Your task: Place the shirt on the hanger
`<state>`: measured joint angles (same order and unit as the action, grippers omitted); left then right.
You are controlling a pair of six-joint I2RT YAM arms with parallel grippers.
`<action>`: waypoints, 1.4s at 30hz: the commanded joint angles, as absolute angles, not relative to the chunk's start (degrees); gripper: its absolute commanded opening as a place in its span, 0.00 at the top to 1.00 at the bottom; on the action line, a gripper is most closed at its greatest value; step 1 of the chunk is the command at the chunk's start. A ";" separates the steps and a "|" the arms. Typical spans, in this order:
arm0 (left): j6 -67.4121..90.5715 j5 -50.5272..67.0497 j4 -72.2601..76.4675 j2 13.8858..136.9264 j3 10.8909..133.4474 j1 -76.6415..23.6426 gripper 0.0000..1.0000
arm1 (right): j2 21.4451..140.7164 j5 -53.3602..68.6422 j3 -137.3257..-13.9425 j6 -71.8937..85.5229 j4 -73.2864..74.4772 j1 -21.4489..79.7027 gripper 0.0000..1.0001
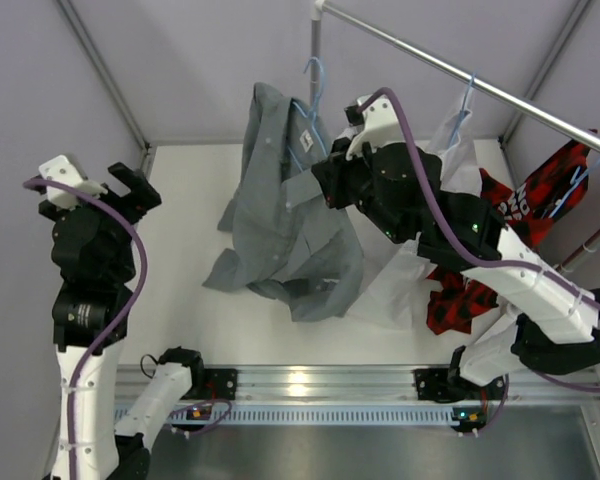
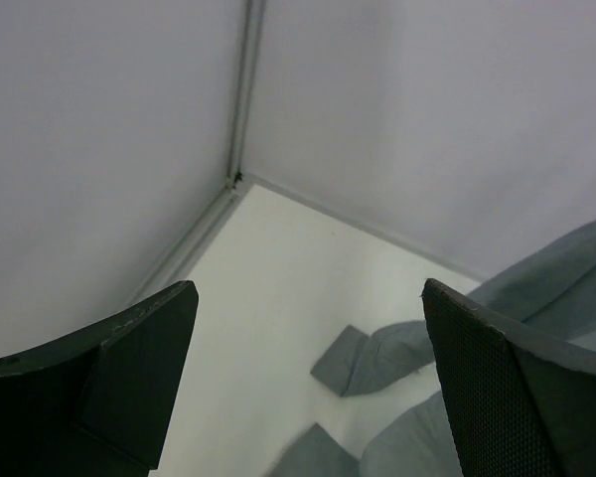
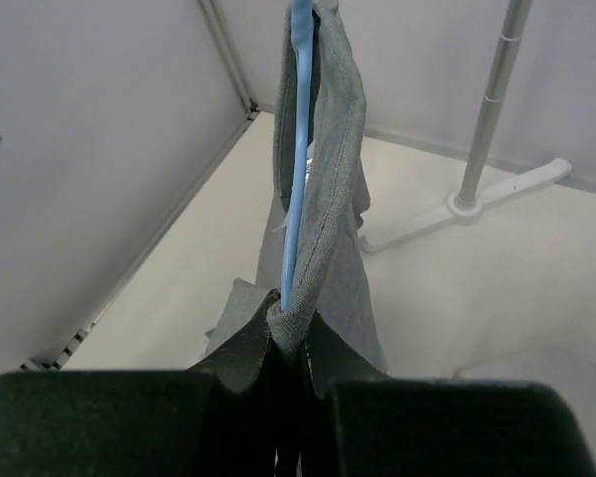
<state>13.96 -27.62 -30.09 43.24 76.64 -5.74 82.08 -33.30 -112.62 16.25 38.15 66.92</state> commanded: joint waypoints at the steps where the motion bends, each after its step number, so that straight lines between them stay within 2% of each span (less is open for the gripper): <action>1: 17.84 -16.71 -32.96 45.79 72.87 -5.98 0.02 | 77.08 -40.49 -116.36 19.24 41.03 67.76 1.00; 11: 18.46 -13.89 -29.27 44.03 60.04 -6.06 0.02 | 74.18 -50.00 -113.04 24.16 46.93 67.24 1.00; 16: 18.10 -13.27 -26.90 45.00 53.80 -5.98 0.02 | 78.29 -49.57 -114.17 25.13 46.93 62.07 1.00; 22: 18.19 -11.16 -26.28 41.67 50.99 -6.06 0.02 | 86.21 -45.97 -121.10 26.28 45.62 52.05 1.00; 29: 18.02 -8.18 -25.05 38.85 48.86 -6.77 0.02 | 92.72 -41.85 -131.56 22.42 44.38 46.24 1.00; 42: 17.23 -3.52 -24.96 37.35 48.60 -8.61 0.02 | 96.06 -29.10 -131.57 18.11 42.89 36.30 1.00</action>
<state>17.85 -5.23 -28.14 38.33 48.95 -8.32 95.04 -32.67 -129.80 19.51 47.13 37.93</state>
